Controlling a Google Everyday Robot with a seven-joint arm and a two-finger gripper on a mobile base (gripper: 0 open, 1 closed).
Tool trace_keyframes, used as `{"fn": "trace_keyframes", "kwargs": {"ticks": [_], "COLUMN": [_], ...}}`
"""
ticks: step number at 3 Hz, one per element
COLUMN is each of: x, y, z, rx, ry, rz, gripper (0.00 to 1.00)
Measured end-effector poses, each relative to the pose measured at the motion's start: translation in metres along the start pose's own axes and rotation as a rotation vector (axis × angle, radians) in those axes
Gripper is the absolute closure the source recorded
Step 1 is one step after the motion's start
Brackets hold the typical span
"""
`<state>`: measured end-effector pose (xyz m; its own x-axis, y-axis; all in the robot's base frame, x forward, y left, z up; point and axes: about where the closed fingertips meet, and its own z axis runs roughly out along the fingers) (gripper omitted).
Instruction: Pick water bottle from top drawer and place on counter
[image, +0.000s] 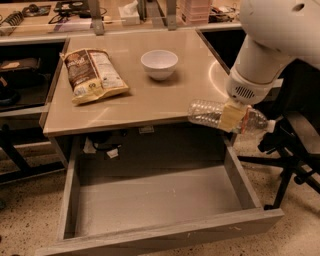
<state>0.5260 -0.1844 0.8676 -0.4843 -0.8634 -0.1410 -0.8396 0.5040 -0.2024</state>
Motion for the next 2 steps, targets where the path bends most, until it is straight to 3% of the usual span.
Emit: {"fn": "trace_keyframes", "kwargs": {"ticks": [2], "x": [-0.036], "y": [-0.075], "z": [-0.004], "rx": [-0.018], "ry": [-0.049], "rz": [-0.006], "gripper": [1.0]}}
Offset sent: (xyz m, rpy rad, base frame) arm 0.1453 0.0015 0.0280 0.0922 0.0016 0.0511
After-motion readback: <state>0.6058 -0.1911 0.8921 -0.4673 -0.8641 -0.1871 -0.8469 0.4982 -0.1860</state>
